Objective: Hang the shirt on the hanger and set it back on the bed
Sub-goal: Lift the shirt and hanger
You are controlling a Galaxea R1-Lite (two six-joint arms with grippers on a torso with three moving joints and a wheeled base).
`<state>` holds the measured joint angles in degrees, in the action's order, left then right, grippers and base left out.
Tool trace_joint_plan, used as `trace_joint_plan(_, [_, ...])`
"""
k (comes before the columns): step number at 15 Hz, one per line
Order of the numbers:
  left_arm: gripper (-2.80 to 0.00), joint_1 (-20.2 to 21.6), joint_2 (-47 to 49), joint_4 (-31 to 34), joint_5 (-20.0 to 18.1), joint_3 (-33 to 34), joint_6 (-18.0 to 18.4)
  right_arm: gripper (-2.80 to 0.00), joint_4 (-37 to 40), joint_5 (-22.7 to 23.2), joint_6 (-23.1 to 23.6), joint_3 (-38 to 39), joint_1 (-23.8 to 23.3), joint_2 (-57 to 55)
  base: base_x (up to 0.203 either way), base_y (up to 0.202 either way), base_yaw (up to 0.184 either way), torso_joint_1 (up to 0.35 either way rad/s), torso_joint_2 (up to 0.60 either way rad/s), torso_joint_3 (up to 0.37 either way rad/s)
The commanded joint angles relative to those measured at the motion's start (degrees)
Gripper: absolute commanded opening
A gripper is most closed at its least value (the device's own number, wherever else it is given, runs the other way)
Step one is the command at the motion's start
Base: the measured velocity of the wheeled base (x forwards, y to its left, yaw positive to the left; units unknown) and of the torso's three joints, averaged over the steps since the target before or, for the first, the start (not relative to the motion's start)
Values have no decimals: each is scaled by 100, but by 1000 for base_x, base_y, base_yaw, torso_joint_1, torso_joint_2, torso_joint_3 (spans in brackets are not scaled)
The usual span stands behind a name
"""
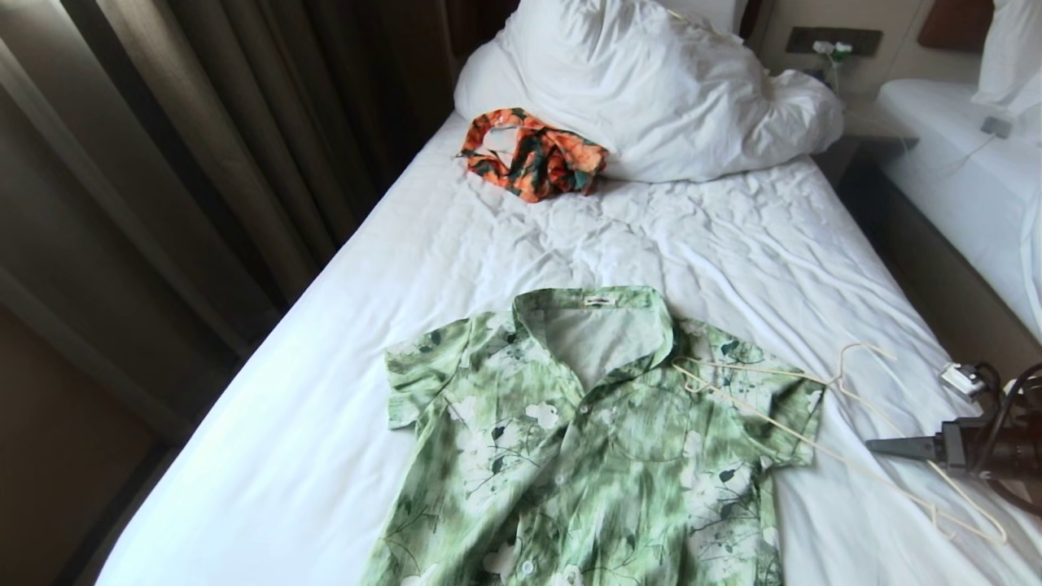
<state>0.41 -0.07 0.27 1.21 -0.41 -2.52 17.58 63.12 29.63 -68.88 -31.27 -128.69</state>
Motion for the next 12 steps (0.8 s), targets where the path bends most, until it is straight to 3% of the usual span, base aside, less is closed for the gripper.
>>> trace_joint_plan(1, [-280, 2, 7, 0, 2, 6, -3, -280, 7, 19, -29, -31, -40, 399, 0, 0, 0, 0, 0, 0])
trace_joint_plan(7, [-280, 2, 7, 0, 9, -2, -3, -280, 3, -2, 54, 55, -134, 1378, 0, 0, 0, 0, 0, 0])
trace_joint_plan(12, [-280, 2, 7, 0, 4, 6, -3, -280, 13, 5, 942, 583, -144, 2375, 0, 0, 0, 0, 0, 0])
